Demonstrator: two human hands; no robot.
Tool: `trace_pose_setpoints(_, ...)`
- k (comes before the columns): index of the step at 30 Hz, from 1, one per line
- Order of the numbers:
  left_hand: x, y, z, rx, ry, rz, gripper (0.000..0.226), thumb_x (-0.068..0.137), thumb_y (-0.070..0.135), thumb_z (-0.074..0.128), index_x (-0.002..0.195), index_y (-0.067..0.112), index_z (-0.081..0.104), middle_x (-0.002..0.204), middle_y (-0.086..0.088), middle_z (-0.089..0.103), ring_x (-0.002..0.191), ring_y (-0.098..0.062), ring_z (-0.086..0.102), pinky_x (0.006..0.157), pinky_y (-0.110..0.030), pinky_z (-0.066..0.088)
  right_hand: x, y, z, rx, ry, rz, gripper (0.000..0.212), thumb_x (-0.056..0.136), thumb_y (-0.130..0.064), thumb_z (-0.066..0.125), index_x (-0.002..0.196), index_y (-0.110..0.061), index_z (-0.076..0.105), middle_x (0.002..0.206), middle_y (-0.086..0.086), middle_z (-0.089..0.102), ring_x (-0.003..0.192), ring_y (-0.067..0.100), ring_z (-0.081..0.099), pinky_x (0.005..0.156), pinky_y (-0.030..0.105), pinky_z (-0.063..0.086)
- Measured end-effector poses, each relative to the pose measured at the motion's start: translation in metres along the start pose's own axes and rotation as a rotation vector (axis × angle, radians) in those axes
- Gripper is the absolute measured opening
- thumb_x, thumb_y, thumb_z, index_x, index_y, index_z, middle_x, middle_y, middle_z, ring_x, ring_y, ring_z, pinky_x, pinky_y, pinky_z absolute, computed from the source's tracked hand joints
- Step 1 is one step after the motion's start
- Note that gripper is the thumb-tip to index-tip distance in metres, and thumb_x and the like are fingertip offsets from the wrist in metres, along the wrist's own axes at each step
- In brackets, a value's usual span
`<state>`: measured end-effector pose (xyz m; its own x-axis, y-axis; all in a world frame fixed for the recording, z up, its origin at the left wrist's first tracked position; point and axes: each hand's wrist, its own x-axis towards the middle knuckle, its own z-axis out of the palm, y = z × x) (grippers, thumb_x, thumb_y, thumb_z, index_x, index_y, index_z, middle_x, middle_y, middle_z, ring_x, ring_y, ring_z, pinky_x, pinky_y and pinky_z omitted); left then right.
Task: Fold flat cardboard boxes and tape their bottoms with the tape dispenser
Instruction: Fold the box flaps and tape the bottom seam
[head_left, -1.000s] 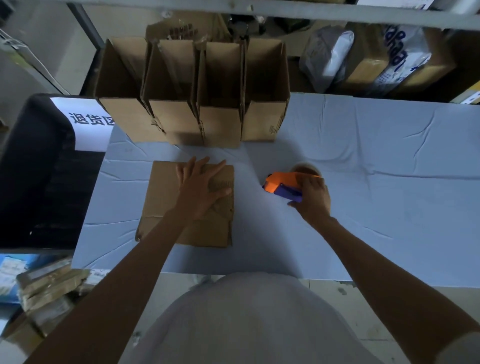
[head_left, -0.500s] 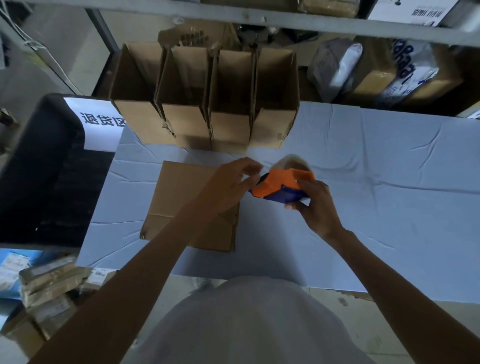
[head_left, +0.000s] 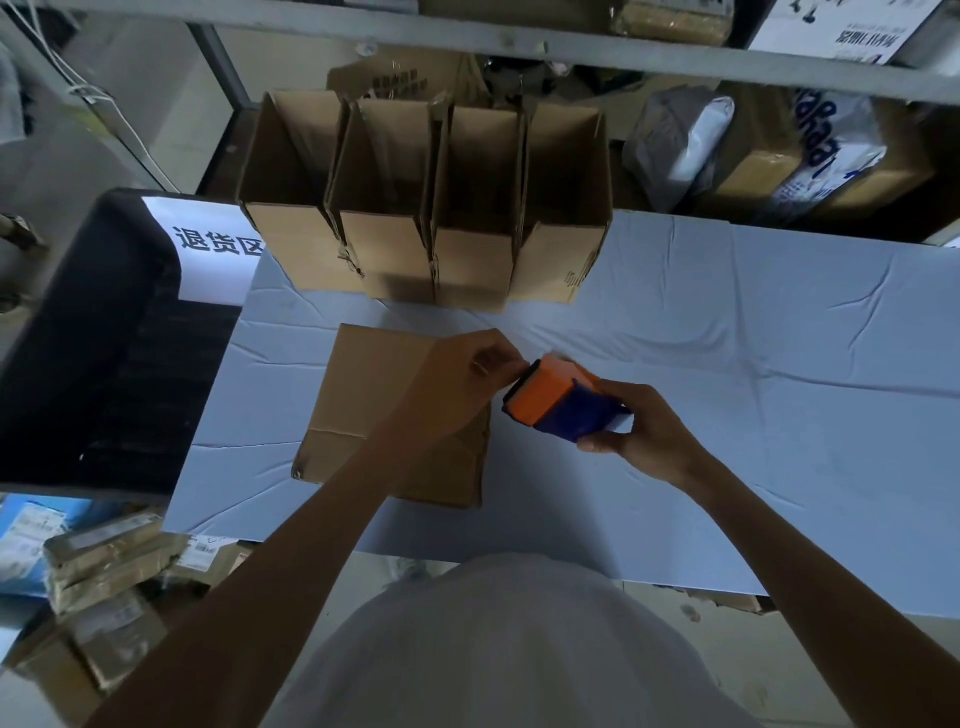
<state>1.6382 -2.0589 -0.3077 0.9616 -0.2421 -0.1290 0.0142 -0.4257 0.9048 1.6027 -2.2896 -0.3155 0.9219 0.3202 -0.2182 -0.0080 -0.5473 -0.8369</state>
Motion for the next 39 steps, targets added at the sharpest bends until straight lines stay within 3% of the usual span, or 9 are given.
trace_pose_setpoints(5,-0.005,0.001,-0.001,0.013,0.082,0.045,0.009,0.088,0.008,0.062,0.087,0.001,0.068,0.077,-0.009,0.065,0.07,-0.017,0.06,0.065,-0.019,0.046,0.001,-0.006,-0.002,-0.006,0.014,-0.006,0.071,0.051,-0.015,0.093,0.107,-0.021,0.05,0.087,-0.003,0.068,0.075,0.012,0.065,0.061,0.02,0.053)
trace_pose_setpoints(8,-0.008,0.0,-0.002,0.112,0.078,-0.077,0.012,0.089,0.013,0.06,0.094,0.009,0.07,0.077,0.008,0.061,0.07,-0.002,0.054,0.066,-0.013,0.042,0.002,-0.011,-0.001,-0.07,0.063,-0.054,0.064,0.052,-0.008,0.088,0.102,-0.023,0.05,0.081,-0.004,0.066,0.069,0.017,0.063,0.056,0.03,0.056)
trace_pose_setpoints(10,-0.008,0.001,-0.005,0.071,0.04,-0.187,0.012,0.089,0.012,0.059,0.083,0.016,0.068,0.071,0.013,0.057,0.066,0.0,0.052,0.064,-0.012,0.042,0.004,-0.01,0.0,-0.137,0.118,-0.076,0.055,0.053,-0.013,0.087,0.097,-0.024,0.055,0.081,-0.009,0.065,0.071,0.013,0.063,0.059,0.035,0.056)
trace_pose_setpoints(15,-0.008,0.007,-0.013,-0.212,-0.035,-0.365,0.027,0.088,0.002,0.058,0.068,0.02,0.061,0.066,0.004,0.059,0.064,-0.009,0.056,0.066,-0.024,0.048,0.01,-0.006,0.0,-0.214,0.123,-0.055,0.057,0.054,-0.038,0.089,0.1,-0.03,0.055,0.083,-0.013,0.066,0.075,0.009,0.065,0.063,0.034,0.057)
trace_pose_setpoints(18,-0.004,0.006,-0.014,-0.178,-0.001,-0.368,0.028,0.088,0.002,0.056,0.068,0.021,0.06,0.066,0.004,0.059,0.063,-0.009,0.055,0.066,-0.025,0.049,0.014,-0.011,0.001,-0.239,0.065,-0.06,0.072,0.048,-0.041,0.088,0.109,-0.032,0.049,0.083,-0.011,0.066,0.072,0.009,0.065,0.062,0.032,0.057)
trace_pose_setpoints(22,-0.002,0.001,-0.017,-0.142,-0.01,-0.377,0.026,0.085,0.0,0.056,0.072,0.021,0.062,0.069,0.003,0.06,0.067,-0.012,0.057,0.072,-0.034,0.05,0.022,-0.014,-0.002,-0.229,0.015,-0.111,0.063,0.055,-0.04,0.087,0.107,-0.032,0.053,0.084,-0.012,0.067,0.076,0.011,0.066,0.064,0.031,0.057)
trace_pose_setpoints(28,-0.003,-0.003,-0.015,-0.067,0.035,-0.403,0.027,0.081,0.0,0.059,0.068,0.023,0.06,0.068,0.005,0.06,0.066,-0.012,0.058,0.068,-0.031,0.051,0.022,-0.021,-0.011,-0.227,-0.103,-0.139,0.066,0.061,-0.066,0.074,0.114,-0.034,0.052,0.094,-0.014,0.067,0.084,0.009,0.066,0.066,0.031,0.058)
trace_pose_setpoints(33,-0.006,-0.006,-0.014,0.064,0.104,-0.345,0.029,0.081,0.003,0.057,0.067,0.028,0.058,0.073,0.004,0.062,0.077,-0.02,0.062,0.076,-0.038,0.054,0.02,-0.018,-0.017,-0.385,-0.114,-0.176,0.066,0.064,-0.056,0.079,0.119,-0.039,0.047,0.098,-0.021,0.063,0.085,0.004,0.064,0.065,0.026,0.058)
trace_pose_setpoints(39,-0.012,-0.007,-0.015,0.155,0.176,-0.329,0.017,0.081,0.006,0.054,0.072,0.018,0.059,0.071,-0.002,0.06,0.071,-0.02,0.056,0.071,-0.038,0.05,0.012,-0.015,-0.017,-0.489,-0.093,-0.127,0.059,0.063,-0.047,0.081,0.113,-0.04,0.049,0.085,-0.023,0.063,0.072,0.0,0.062,0.061,0.023,0.054)
